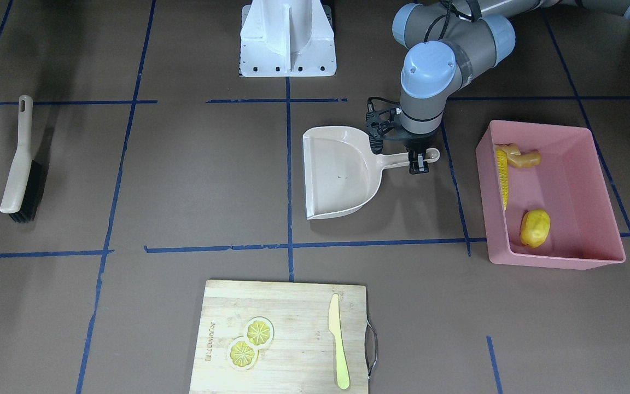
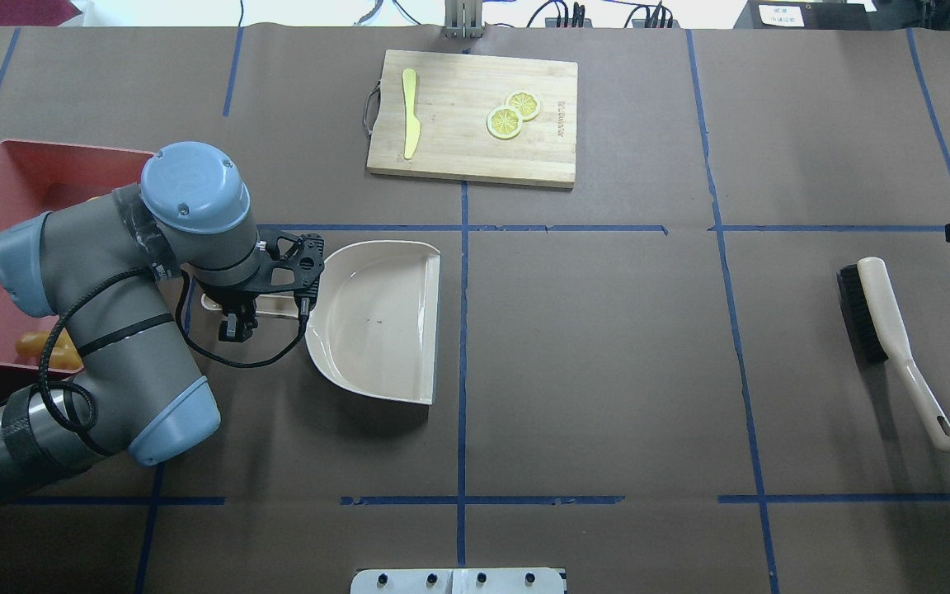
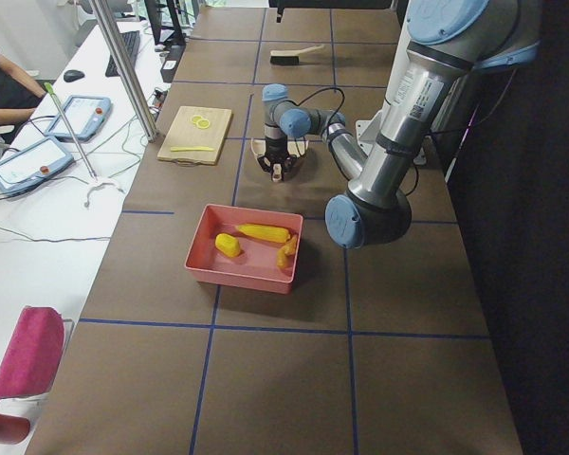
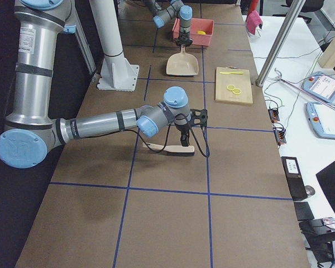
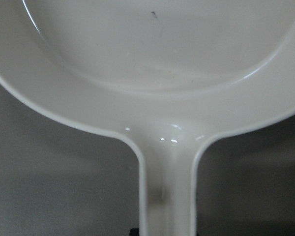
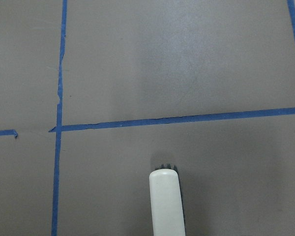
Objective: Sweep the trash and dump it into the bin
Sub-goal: 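Lower the dustpan flat onto the table and release it with the left gripper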
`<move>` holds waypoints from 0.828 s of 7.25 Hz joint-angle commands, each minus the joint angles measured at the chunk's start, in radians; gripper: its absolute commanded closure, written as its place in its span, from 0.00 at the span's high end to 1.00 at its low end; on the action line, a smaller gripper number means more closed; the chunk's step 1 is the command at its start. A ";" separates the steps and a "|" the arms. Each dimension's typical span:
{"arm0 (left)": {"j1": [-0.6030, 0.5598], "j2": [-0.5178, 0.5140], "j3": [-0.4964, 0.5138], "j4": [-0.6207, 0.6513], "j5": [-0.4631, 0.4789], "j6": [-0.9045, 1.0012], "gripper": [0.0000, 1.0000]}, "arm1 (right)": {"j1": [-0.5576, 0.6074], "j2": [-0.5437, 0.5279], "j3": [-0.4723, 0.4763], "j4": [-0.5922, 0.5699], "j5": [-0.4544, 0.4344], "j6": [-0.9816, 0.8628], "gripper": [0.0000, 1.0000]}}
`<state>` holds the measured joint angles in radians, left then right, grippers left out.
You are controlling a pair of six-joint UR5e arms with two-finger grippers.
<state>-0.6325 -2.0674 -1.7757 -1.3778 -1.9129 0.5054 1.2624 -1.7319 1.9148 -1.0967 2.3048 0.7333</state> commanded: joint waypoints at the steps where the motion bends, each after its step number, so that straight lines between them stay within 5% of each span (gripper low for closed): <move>1: 0.005 -0.005 0.019 -0.003 0.000 -0.001 0.08 | 0.000 0.000 -0.002 0.000 -0.002 0.000 1.00; 5: 0.033 -0.033 0.025 -0.003 0.050 0.001 0.14 | 0.002 -0.001 -0.006 0.000 -0.004 0.001 1.00; 6: 0.033 -0.033 0.025 -0.003 0.064 0.004 0.30 | 0.002 0.000 -0.006 0.000 -0.004 0.003 1.00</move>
<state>-0.6029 -2.0990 -1.7508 -1.3806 -1.8745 0.5069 1.2639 -1.7330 1.9089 -1.0968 2.3015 0.7350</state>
